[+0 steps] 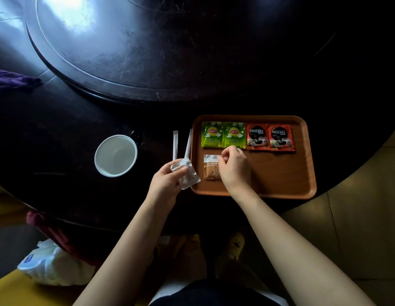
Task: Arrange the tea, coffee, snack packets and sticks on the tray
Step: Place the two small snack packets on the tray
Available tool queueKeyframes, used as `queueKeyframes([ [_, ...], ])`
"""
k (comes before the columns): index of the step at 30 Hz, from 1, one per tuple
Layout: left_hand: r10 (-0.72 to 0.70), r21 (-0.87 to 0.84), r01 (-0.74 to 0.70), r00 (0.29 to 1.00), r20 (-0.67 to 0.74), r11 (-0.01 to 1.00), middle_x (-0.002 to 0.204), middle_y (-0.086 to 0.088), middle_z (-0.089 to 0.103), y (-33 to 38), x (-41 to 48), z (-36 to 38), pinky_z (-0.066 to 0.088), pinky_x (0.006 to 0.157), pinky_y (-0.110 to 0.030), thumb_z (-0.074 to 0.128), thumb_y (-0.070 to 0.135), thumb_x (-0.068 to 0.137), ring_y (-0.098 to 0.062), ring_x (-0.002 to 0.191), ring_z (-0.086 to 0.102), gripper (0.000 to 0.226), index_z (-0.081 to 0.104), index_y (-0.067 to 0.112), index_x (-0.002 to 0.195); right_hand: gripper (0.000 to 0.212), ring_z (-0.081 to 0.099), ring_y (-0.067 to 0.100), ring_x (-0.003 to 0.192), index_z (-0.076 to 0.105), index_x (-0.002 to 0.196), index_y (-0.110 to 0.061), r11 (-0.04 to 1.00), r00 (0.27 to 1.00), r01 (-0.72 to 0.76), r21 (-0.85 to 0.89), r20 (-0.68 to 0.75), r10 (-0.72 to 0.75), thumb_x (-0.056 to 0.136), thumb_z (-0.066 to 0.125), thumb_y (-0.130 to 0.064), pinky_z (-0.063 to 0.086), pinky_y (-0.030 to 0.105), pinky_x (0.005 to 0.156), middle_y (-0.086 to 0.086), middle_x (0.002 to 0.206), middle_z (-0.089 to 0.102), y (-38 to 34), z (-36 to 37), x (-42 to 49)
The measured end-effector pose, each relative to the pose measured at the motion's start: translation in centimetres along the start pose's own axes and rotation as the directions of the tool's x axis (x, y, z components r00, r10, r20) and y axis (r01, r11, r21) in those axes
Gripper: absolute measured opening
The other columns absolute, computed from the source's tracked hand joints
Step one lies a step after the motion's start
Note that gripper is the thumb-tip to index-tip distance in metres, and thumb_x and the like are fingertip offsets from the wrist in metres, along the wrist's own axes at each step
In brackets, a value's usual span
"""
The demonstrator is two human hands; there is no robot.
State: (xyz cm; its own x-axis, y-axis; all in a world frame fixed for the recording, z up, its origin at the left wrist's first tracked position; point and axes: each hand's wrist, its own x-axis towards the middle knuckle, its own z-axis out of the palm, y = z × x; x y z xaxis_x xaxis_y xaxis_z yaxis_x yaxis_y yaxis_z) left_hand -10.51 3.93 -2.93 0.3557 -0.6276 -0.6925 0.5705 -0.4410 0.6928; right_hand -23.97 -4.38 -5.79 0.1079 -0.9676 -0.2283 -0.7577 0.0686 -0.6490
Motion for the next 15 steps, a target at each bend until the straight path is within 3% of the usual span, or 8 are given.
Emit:
queueKeyframes([
  [3,0.004,0.021,-0.005,0.999,0.039,1.000,0.093,-0.008,0.066,0.0,-0.1,0.6,0.056,0.072,-0.031,0.060,0.001,0.079,-0.020,0.082,0.065,0.022,0.063,0.011,0.099,0.020,0.056,0.017,0.084,0.059,0.096,-0.008,0.986,0.994,0.092,0.138,0.041,-0.099,0.087,0.059,-0.025,0.044,0.023,0.067,0.007,0.099,0.061,-0.5,-0.8,-1.1],
  [7,0.028,0.006,-0.029,0.992,0.123,1.000,0.080,-0.002,0.070,-0.1,-0.3,1.7,0.052,0.070,-0.024,0.061,0.006,0.078,-0.014,0.075,0.065,0.019,0.064,0.011,0.096,0.013,0.061,0.016,0.083,0.066,0.092,-0.012,0.945,0.945,0.121,0.303,0.257,-0.204,0.082,0.065,-0.020,0.051,0.026,0.074,0.006,0.094,0.068,-0.8,-1.7,-3.6],
  [10,0.036,-0.022,-0.032,0.984,0.173,0.999,0.089,-0.006,0.069,-0.1,-0.4,2.5,0.050,0.077,-0.027,0.060,0.024,0.078,-0.018,0.084,0.064,0.023,0.065,0.010,0.096,0.013,0.061,0.013,0.085,0.069,0.090,-0.011,0.937,0.967,0.180,0.299,0.121,-0.225,0.079,0.065,-0.005,0.048,0.021,0.078,0.006,0.094,0.070,-0.2,-2.3,-4.0],
  [12,-0.022,0.008,0.021,0.991,0.134,1.000,0.098,-0.008,0.067,-0.2,-0.4,2.8,0.049,0.082,-0.030,0.051,0.032,0.087,-0.020,0.089,0.062,0.033,0.063,0.006,0.103,0.018,0.060,0.012,0.089,0.069,0.089,-0.010,0.938,0.971,0.223,0.264,0.019,-0.236,0.078,0.062,0.002,0.046,0.018,0.080,0.005,0.097,0.067,0.3,-2.9,-3.8],
  [15,-0.147,0.101,0.130,0.972,0.182,0.986,0.100,-0.011,0.064,-0.1,-1.0,3.2,0.056,0.069,-0.024,0.052,0.026,0.089,-0.017,0.079,0.065,0.037,0.056,-0.001,0.114,0.020,0.060,0.014,0.089,0.068,0.087,-0.007,0.921,0.956,0.291,0.259,-0.034,-0.293,0.076,0.060,0.007,0.051,0.021,0.079,0.002,0.095,0.064,1.3,-3.6,-3.6],
])
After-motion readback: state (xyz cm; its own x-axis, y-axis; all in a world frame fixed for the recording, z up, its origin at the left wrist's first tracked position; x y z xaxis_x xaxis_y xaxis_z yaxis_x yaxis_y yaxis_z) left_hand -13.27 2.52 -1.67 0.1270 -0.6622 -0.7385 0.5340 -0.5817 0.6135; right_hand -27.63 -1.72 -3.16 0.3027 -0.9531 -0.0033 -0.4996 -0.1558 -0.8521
